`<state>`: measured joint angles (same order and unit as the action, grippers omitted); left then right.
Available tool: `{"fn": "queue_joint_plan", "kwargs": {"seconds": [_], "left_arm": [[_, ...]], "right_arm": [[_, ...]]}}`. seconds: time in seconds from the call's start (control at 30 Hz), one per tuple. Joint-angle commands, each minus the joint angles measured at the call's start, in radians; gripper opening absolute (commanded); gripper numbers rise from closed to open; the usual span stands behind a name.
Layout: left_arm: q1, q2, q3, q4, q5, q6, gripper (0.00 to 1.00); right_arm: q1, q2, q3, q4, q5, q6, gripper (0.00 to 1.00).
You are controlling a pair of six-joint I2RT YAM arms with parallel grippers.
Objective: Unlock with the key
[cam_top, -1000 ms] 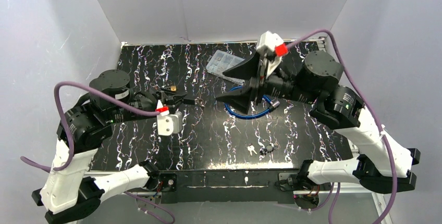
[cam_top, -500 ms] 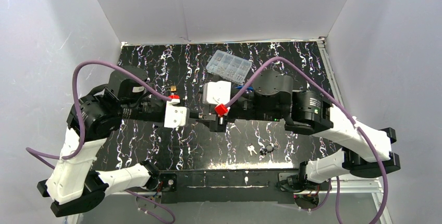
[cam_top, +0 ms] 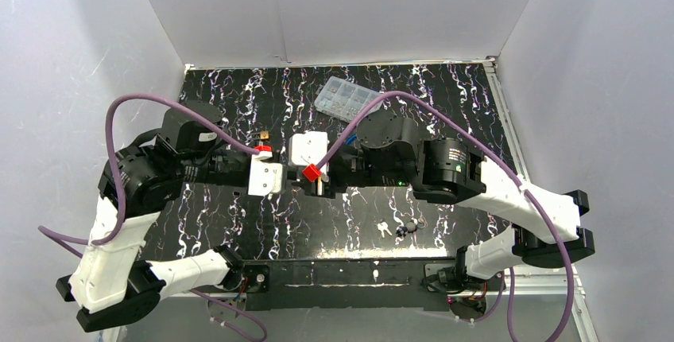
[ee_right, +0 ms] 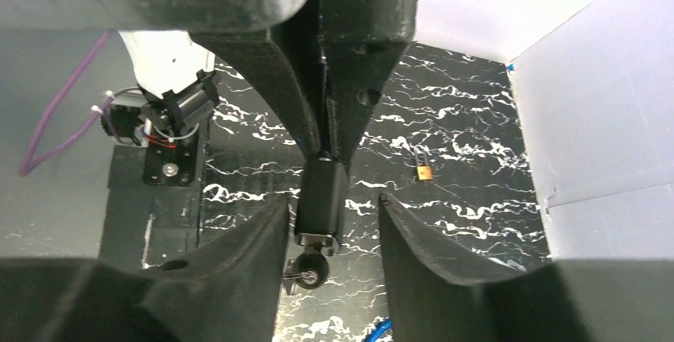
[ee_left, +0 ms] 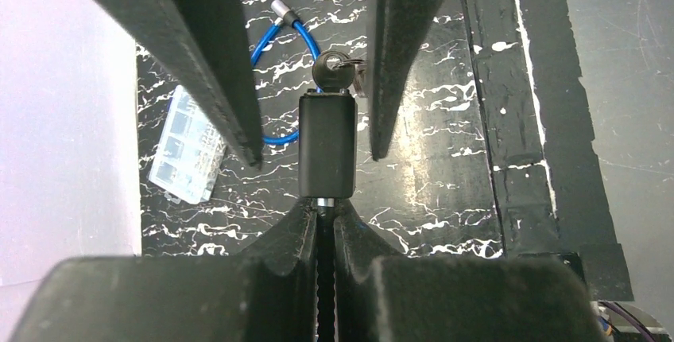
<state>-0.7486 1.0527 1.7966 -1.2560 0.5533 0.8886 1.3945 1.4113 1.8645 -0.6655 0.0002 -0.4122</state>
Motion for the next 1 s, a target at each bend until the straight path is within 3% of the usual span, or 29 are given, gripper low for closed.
{"fn": "queue_joint_plan", "kwargs": {"seconds": [0.0,0.03,0.13,0.17,0.27,0.37,0.73,0.97], "left_arm": [[-0.003,-0.010,0.032,0.058,0.002,-0.017,0.00],[-0.003,-0.012,0.036,0.066,0.005,-0.022,0.00],[-0.003,-0.010,0.058,0.069,0.026,-0.039,0.00],[-0.004,-0.010,0.065,0.069,0.029,-0.049,0.00],[-0.003,-0.013,0.073,0.071,0.015,-0.052,0.39],[-0.003,-0.027,0.076,0.077,-0.020,-0.045,0.52],[-0.003,-0.024,0.114,-0.001,0.009,-0.011,0.50],[-0.003,-0.037,0.050,0.161,-0.036,-0.021,0.46]], "right_arm": [[0.005,0.005,0.027,0.037,-0.010,0.040,0.44],[0.005,0.009,0.025,0.046,-0.007,0.048,0.37],[0.005,0.008,0.016,0.077,0.066,0.062,0.02],[0.005,0.002,0.002,0.093,0.083,0.065,0.01],[0.002,-0.044,-0.054,0.153,0.102,0.062,0.01],[-0.007,-0.100,-0.121,0.202,0.100,0.062,0.01],[-0.015,-0.149,-0.175,0.236,0.069,0.079,0.01],[-0.015,-0.134,-0.160,0.243,0.035,0.098,0.01]]}}
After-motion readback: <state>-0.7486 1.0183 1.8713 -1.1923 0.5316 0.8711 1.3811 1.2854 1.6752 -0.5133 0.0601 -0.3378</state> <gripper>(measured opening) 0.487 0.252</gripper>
